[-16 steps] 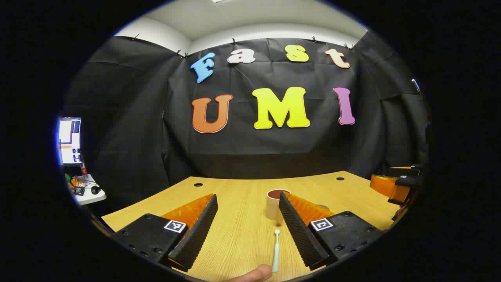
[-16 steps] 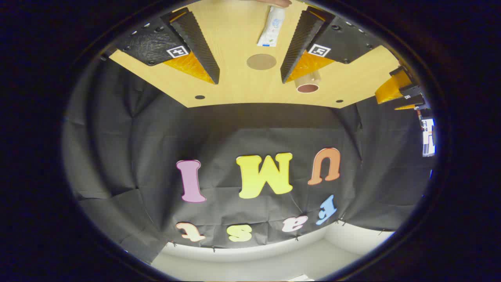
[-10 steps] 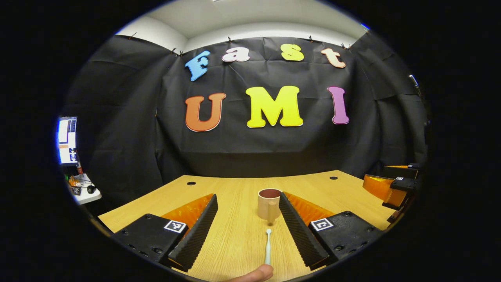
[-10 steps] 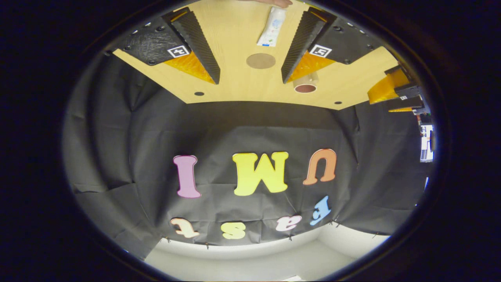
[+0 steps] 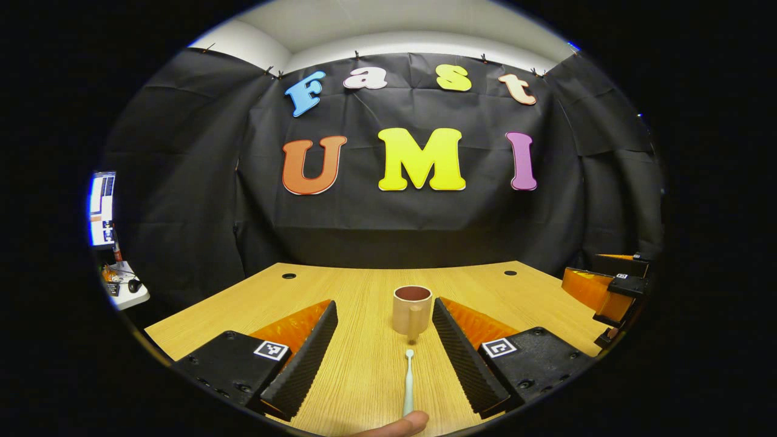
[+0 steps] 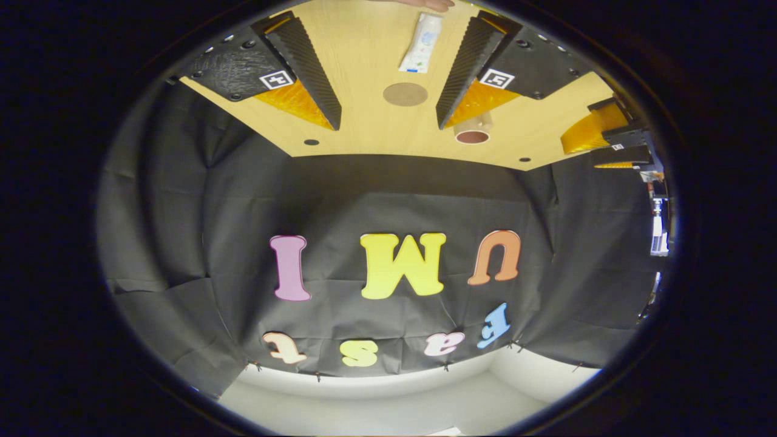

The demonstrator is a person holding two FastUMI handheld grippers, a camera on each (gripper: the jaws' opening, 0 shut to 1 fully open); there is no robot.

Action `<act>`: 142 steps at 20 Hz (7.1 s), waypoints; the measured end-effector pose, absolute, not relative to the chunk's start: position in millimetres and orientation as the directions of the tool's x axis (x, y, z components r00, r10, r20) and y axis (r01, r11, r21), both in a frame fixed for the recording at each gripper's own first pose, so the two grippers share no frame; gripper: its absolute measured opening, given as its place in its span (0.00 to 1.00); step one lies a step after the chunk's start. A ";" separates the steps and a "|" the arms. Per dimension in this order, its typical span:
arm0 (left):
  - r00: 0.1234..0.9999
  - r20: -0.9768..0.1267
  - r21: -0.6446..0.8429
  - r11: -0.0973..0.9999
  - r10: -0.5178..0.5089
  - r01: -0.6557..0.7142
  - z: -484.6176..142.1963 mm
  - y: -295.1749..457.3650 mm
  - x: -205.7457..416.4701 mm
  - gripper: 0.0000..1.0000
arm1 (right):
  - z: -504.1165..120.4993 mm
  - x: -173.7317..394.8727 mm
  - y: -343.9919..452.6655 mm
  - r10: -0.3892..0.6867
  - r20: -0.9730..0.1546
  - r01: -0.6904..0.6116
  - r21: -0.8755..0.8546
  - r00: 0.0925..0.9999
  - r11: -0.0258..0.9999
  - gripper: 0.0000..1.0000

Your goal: Put the toothbrush and toothpaste on the desktop into the cup, then pick up the cup and place it on the coaster on the desktop.

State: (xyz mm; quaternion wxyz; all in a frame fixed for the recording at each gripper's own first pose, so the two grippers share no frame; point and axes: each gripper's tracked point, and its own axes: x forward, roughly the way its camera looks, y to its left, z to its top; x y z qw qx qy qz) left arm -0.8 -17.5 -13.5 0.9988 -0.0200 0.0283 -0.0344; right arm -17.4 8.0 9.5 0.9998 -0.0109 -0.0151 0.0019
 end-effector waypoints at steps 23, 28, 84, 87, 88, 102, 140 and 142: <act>0.857 -0.469 -0.153 0.975 -0.213 0.159 -144.5 -56.6 5.8 0.99 | -51.7 2.0 -7.1 -0.020 -0.096 0.017 -0.027 0.995 0.999 0.95; 0.832 -0.507 -0.116 0.974 -0.225 0.193 -157.7 -68.6 7.8 0.96 | -75.0 4.9 -3.4 0.000 -0.153 -0.004 -0.027 0.988 1.000 0.95; 0.979 -0.079 -0.077 0.980 -0.187 0.182 -9.2 -44.3 36.2 0.10 | -168.4 29.4 45.9 0.094 -0.460 -0.068 0.073 0.883 0.995 0.30; 0.982 -0.070 -0.057 0.983 -0.177 0.173 3.7 -36.8 59.2 0.10 | -154.4 27.7 45.9 0.117 -0.388 -0.097 0.069 0.914 0.993 0.30; 0.982 -0.060 -0.063 0.983 -0.178 0.174 11.7 -39.5 70.7 0.10 | -150.3 25.5 45.3 0.128 -0.369 -0.107 0.077 0.920 0.991 0.30; 0.980 -0.019 -0.043 0.979 -0.198 0.197 23.2 -79.8 189.5 0.09 | -100.4 27.1 29.2 0.160 -0.214 -0.146 0.081 0.964 0.986 0.30; 0.986 -0.054 -0.056 0.986 -0.158 0.155 -17.9 -49.5 169.1 0.99 | -52.8 2.8 38.9 0.173 -0.116 -0.173 0.008 0.978 0.985 0.32; 0.984 -0.067 -0.072 0.985 -0.162 0.158 -21.9 -43.0 154.8 1.00 | -50.3 1.9 40.0 0.170 -0.111 -0.170 0.006 0.979 0.985 0.30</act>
